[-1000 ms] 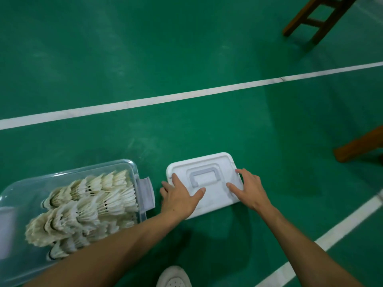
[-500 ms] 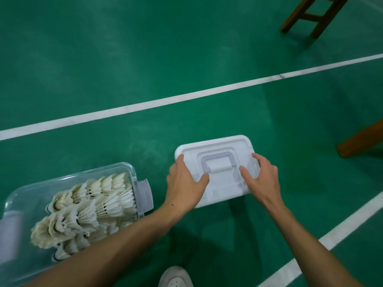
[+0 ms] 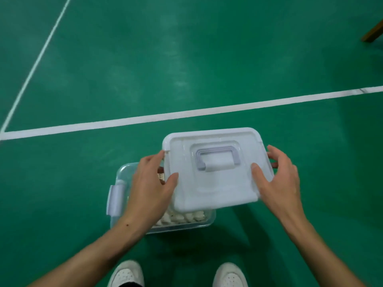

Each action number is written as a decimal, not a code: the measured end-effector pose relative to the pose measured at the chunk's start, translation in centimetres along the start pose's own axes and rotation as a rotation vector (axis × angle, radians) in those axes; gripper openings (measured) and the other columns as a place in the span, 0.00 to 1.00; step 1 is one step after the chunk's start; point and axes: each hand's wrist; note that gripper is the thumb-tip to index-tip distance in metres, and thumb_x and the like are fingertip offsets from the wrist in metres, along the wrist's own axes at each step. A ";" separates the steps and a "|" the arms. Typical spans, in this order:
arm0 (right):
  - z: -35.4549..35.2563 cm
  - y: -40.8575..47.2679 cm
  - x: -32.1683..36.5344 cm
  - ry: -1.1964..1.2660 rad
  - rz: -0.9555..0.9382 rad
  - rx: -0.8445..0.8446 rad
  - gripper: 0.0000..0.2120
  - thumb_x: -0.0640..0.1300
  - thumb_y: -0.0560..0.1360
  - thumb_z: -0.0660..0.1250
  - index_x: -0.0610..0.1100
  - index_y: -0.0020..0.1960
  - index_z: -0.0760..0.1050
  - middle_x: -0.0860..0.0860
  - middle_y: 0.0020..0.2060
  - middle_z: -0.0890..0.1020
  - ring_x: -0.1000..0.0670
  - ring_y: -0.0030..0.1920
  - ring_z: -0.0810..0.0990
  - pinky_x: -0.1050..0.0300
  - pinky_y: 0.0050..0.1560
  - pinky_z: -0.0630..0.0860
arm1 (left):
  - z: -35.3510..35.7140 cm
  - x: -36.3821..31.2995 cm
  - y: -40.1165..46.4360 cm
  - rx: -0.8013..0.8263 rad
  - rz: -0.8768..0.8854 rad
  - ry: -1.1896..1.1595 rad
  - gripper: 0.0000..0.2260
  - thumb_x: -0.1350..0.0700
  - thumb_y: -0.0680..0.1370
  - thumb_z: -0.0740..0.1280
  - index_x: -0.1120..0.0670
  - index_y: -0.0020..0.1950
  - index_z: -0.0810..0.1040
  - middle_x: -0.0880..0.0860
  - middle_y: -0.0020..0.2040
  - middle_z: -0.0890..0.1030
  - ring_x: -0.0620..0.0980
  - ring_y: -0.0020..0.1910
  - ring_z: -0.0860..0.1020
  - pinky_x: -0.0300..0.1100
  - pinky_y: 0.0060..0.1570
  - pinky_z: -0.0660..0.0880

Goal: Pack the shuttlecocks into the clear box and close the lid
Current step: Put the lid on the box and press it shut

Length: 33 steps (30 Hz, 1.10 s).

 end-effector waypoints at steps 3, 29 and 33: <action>3.2 -2.4 3.4 0.032 -0.032 0.058 0.29 0.49 0.77 0.72 0.50 0.76 0.68 0.54 0.65 0.78 0.46 0.63 0.74 0.47 0.62 0.72 | -4.5 3.4 -1.3 -0.077 -0.030 0.004 0.27 0.57 0.79 0.74 0.50 0.78 0.73 0.48 0.64 0.75 0.41 0.54 0.80 0.34 0.48 0.77; 10.0 -7.3 4.5 -0.188 0.091 0.132 0.22 0.62 0.76 0.72 0.58 0.68 0.79 0.56 0.54 0.77 0.48 0.57 0.78 0.45 0.52 0.78 | -5.2 16.1 -1.2 -0.173 -0.178 -0.027 0.22 0.50 0.75 0.79 0.45 0.68 0.82 0.46 0.64 0.82 0.53 0.65 0.77 0.55 0.66 0.75; 10.3 -8.1 3.3 -0.094 0.153 0.118 0.22 0.61 0.75 0.74 0.62 0.68 0.78 0.55 0.60 0.73 0.51 0.60 0.69 0.48 0.55 0.72 | -5.0 16.8 -1.4 -0.152 -0.330 -0.222 0.28 0.48 0.73 0.81 0.46 0.72 0.77 0.49 0.69 0.79 0.52 0.66 0.78 0.59 0.67 0.76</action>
Point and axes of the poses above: each hand's wrist, its own y-axis towards the middle knuckle, its own z-axis out of the palm, x = y × z
